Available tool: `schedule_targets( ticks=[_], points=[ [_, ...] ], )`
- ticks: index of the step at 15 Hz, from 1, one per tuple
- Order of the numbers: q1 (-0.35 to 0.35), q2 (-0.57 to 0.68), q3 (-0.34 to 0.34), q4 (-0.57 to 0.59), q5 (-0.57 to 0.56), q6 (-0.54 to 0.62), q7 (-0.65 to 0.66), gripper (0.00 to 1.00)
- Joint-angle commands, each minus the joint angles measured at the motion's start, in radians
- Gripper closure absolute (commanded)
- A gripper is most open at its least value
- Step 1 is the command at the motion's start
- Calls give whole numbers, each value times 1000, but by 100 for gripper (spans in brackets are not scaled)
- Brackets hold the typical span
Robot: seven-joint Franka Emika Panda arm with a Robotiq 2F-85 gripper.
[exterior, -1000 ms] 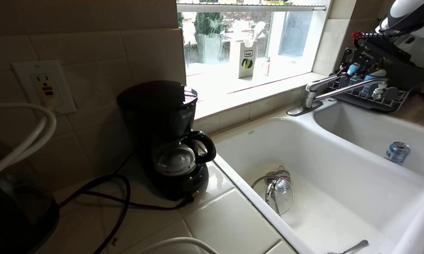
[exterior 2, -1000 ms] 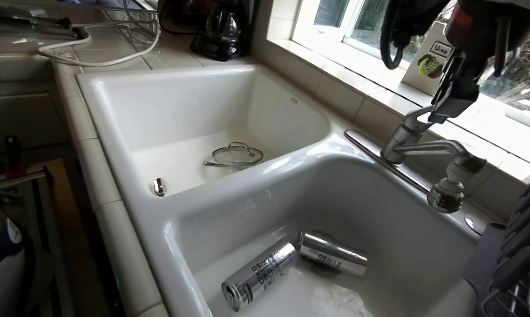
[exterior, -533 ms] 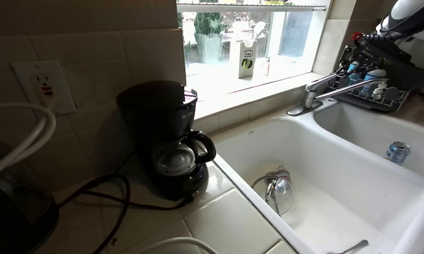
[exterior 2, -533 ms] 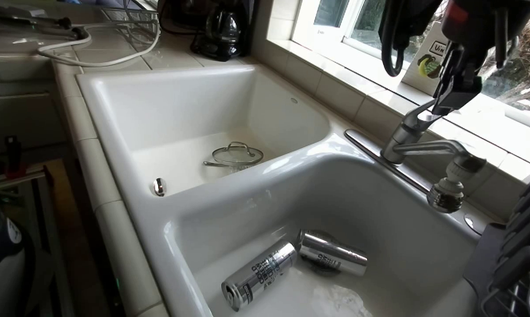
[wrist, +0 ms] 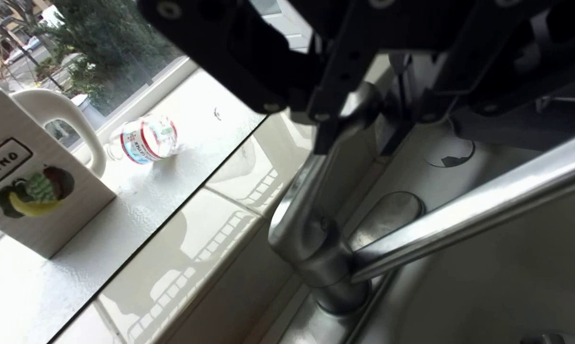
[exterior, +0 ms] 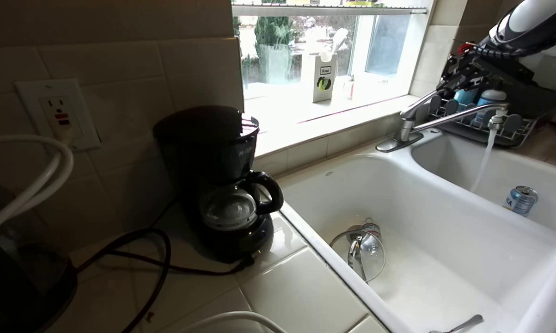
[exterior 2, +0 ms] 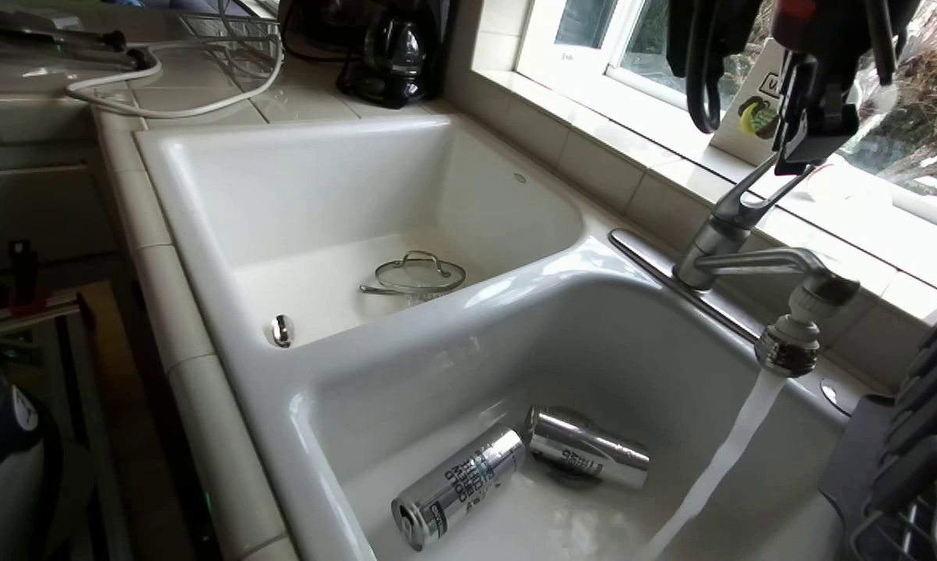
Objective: Open the tap, then close it
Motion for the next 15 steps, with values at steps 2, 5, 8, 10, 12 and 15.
schedule_targets(
  ticks=[2,5,8,10,12,15],
  points=[
    [18,-14,18,-5,-20,44,-7,85],
    [16,-14,16,-6,-19,41,-5,86],
    [14,-12,14,-5,-16,35,0,90],
    [12,-9,8,-4,-4,16,8,93],
    [2,-5,0,-8,4,1,31,93],
    [-8,-3,-14,-20,30,-33,60,93]
  ],
)
